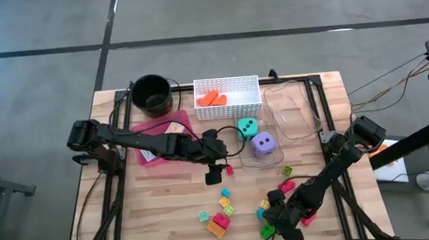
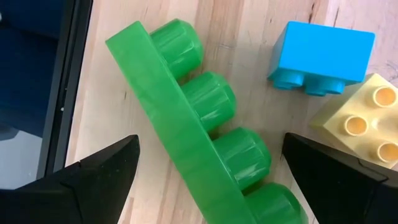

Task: Pick & Place Toys
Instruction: Put the big green game piece into the white bin

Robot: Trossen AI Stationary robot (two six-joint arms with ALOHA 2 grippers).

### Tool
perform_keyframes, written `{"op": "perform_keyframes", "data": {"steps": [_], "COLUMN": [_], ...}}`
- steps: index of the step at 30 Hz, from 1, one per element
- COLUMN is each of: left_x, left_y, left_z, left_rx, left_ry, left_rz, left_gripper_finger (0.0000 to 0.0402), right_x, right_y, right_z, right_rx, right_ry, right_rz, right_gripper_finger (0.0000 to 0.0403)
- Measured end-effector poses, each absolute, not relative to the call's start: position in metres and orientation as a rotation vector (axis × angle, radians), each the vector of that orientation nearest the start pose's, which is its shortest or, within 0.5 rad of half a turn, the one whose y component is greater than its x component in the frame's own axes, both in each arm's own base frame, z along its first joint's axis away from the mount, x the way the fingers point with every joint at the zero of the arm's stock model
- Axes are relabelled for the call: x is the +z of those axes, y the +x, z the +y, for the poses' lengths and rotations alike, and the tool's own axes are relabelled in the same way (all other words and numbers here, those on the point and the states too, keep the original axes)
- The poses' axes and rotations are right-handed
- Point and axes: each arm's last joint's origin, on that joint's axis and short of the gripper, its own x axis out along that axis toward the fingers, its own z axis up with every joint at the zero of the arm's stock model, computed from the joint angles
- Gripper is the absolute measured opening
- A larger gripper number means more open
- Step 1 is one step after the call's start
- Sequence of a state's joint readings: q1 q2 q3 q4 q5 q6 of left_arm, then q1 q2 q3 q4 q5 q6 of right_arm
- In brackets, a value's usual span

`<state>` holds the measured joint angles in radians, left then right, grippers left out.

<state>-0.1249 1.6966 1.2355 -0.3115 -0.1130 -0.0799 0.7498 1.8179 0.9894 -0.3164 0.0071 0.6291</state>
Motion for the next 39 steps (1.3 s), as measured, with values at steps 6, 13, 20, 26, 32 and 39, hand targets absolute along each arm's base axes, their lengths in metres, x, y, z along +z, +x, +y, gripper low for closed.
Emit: {"op": "perform_keyframes", "data": {"steps": [6,13,20,26,32,39], "left_x": [0.2427,0.2427,0.2427,0.2427,0.2427,0.2428], "left_y": [0.3659,0.3659,0.3659,0.3659,0.3659,0.3659], "left_z": [-0.0427,-0.0427,-0.0427,-0.0427,-0.0427,-0.0427], "left_rx": [0.019,0.019,0.019,0.019,0.019,0.019], "left_ry": [0.016,0.016,0.016,0.016,0.016,0.016], "left_rz": [0.767,0.767,0.767,0.767,0.767,0.767], "left_gripper_finger": [0.0229,0.0229,0.0229,0.0229,0.0229,0.0229], "right_x": [0.1310,0.1310,0.1310,0.1310,0.1310,0.1309], "right_y": [0.2450,0.2454,0.2455,0.2470,0.2476,0.2476], "right_z": [0.2277,0.2279,0.2281,0.2271,0.2269,0.2269], "right_rx": [0.288,0.291,0.293,0.293,0.280,0.280], "right_ry": [0.112,0.115,0.117,0.124,0.117,0.117], "right_rz": [1.225,1.222,1.222,1.220,1.207,1.207], "right_gripper_finger": [0.0400,0.0400,0.0400,0.0400,0.0400,0.0400]}}
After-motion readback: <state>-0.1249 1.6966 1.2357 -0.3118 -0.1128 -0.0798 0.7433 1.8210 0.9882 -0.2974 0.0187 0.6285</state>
